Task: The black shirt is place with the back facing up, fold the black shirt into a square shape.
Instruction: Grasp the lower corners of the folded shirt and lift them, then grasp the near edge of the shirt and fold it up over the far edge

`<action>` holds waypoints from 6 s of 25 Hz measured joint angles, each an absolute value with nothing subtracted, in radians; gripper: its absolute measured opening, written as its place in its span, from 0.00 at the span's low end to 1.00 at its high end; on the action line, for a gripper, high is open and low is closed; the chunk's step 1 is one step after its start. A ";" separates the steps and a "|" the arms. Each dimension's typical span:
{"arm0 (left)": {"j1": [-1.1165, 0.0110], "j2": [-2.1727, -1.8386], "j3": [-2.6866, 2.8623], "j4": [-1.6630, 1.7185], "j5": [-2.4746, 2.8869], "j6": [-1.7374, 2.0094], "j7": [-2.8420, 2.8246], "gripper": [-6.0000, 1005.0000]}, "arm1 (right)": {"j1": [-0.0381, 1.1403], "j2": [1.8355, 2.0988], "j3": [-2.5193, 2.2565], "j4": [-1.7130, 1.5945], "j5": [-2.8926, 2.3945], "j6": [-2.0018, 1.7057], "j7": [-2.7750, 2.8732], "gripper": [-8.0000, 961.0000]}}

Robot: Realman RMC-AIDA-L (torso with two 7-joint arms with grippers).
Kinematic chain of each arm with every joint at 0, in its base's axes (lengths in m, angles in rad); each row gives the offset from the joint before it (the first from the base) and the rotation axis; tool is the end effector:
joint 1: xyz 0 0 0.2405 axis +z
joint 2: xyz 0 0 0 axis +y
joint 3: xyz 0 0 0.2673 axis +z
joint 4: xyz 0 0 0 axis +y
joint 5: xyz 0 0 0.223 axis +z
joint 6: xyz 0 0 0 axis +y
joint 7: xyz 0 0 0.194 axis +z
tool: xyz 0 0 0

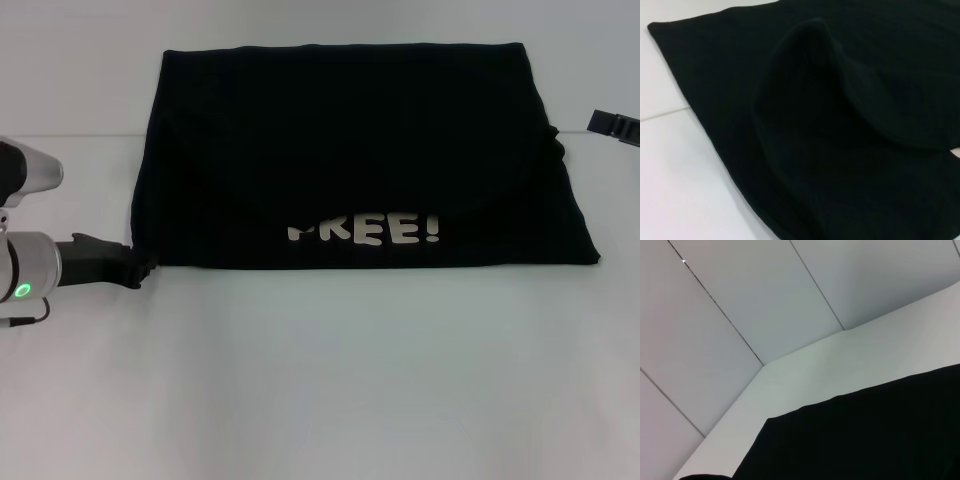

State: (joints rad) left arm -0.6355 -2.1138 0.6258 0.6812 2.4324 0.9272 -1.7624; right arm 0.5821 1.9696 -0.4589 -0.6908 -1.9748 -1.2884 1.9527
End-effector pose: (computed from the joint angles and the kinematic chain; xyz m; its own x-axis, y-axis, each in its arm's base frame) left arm -0.3424 0.4433 -0.0380 0.7265 0.6198 0.2967 0.6550 -0.4938 -0.5721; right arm 0.3027 0.4468 0.0649 0.3542 -0.5423 -0.7619 -0.9096 -0.3889 -0.1461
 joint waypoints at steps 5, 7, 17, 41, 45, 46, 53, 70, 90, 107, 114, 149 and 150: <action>-0.637 -2.114 0.627 0.681 2.433 0.914 -1.764 0.06 | 0.580 1.965 -0.465 -0.688 -1.984 -1.280 1.953 0.90; -0.636 -2.114 0.624 0.684 2.434 0.917 -1.766 0.04 | 0.581 1.962 -0.468 -0.687 -2.019 -1.270 1.962 0.90; -0.615 -2.113 0.617 0.737 2.435 0.983 -1.778 0.00 | 0.592 1.908 -0.469 -0.696 -2.281 -1.248 2.155 0.90; -0.613 -2.113 0.617 0.753 2.436 0.985 -1.787 0.00 | 0.716 1.944 -0.676 -0.549 -2.431 -1.001 2.239 0.89; -0.615 -2.112 0.617 0.755 2.436 0.982 -1.787 0.00 | 0.733 1.961 -0.713 -0.541 -2.431 -0.945 2.241 0.89; -0.615 -2.112 0.617 0.755 2.436 0.981 -1.787 0.00 | 0.737 1.964 -0.718 -0.537 -2.431 -0.935 2.241 0.89; -0.616 -2.112 0.617 0.756 2.436 0.969 -1.787 0.00 | 0.750 1.968 -0.738 -0.508 -2.432 -0.895 2.242 0.87; -0.617 -2.112 0.617 0.750 2.435 0.968 -1.789 0.00 | 0.705 1.966 -0.724 -0.528 -2.365 -0.933 2.165 0.31; -0.551 -2.119 0.497 0.814 2.424 1.185 -1.819 0.00 | 0.524 1.969 -0.586 -0.635 -2.188 -1.201 1.875 0.05; -0.458 -2.102 0.190 0.830 2.390 1.901 -1.673 0.01 | 0.343 1.983 -0.449 -0.713 -2.173 -1.554 1.659 0.05; -0.425 -2.110 0.176 0.813 2.396 1.968 -1.659 0.01 | 0.298 1.986 -0.388 -0.722 -2.173 -1.644 1.612 0.05; -0.401 -2.097 0.135 0.818 2.448 1.889 -1.670 0.01 | 0.089 2.072 -0.172 -0.807 -2.230 -1.850 1.508 0.05; -0.405 -2.096 0.135 0.818 2.447 1.886 -1.673 0.01 | 0.089 2.072 -0.172 -0.807 -2.230 -1.850 1.508 0.05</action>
State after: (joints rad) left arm -0.4048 -2.0957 0.1349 0.8179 2.4472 1.8862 -1.6733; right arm 0.0894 2.0718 -0.1721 -0.8074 -2.2296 -1.8497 1.5083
